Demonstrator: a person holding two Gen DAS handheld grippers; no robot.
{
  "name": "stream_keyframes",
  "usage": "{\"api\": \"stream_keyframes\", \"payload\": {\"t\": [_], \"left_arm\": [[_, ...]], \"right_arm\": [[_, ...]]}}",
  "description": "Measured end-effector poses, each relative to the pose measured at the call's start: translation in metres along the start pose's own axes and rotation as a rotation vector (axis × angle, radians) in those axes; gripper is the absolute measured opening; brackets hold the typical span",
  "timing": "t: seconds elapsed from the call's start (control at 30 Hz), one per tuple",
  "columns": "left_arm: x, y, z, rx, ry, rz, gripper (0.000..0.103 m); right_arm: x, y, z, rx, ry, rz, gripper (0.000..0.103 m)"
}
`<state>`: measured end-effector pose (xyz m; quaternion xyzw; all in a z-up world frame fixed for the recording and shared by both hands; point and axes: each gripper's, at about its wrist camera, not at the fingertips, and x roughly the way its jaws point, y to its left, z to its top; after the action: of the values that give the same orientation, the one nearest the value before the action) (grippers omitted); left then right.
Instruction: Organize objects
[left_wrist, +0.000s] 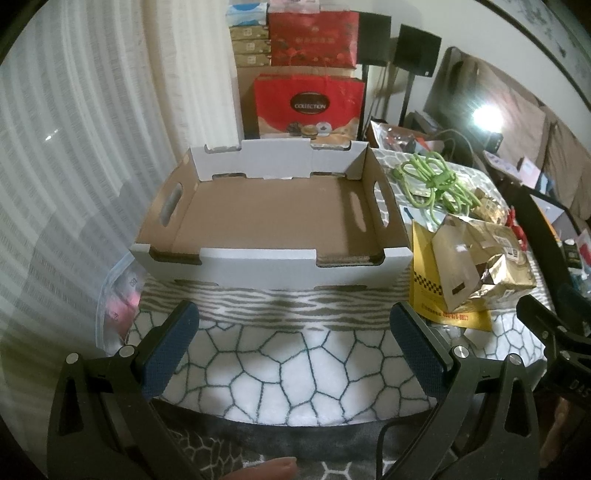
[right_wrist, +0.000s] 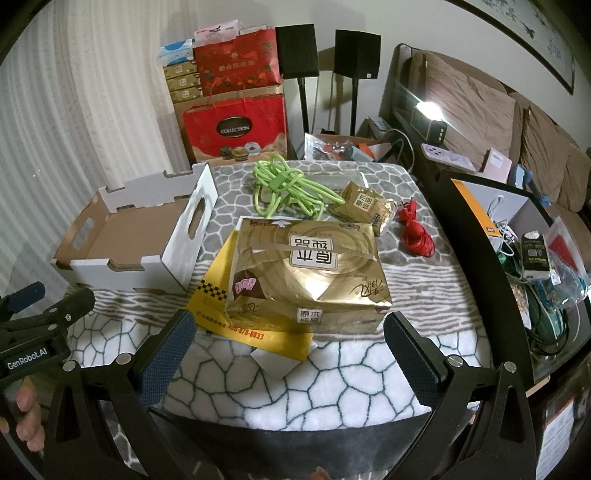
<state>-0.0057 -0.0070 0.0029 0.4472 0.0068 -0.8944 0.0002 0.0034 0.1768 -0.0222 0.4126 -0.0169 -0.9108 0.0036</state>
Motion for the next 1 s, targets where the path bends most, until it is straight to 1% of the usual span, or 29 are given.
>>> {"api": "stream_keyframes", "payload": {"t": [0.3,0.53,0.73,1.0], "left_arm": [[0.001,0.002,0.003,-0.001,0.001,0.003,0.103],[0.002,0.002,0.004,0.005,-0.017,0.013,0.103],[0.007,0.007,0.009,0.002,-0.023,-0.012,0.103],[0.023,0.025,0.028,-0.027,-0.025,0.011,0.103]], "right_arm": [[0.0,0.001,0.0,0.0,0.0,0.001,0.103],[0.001,0.004,0.005,0.008,0.005,0.014,0.103],[0.003,-0.004,0.008,0.024,-0.001,0.015,0.103],[0.005,-0.025,0.015,0.037,-0.019,-0.013,0.103]]}}
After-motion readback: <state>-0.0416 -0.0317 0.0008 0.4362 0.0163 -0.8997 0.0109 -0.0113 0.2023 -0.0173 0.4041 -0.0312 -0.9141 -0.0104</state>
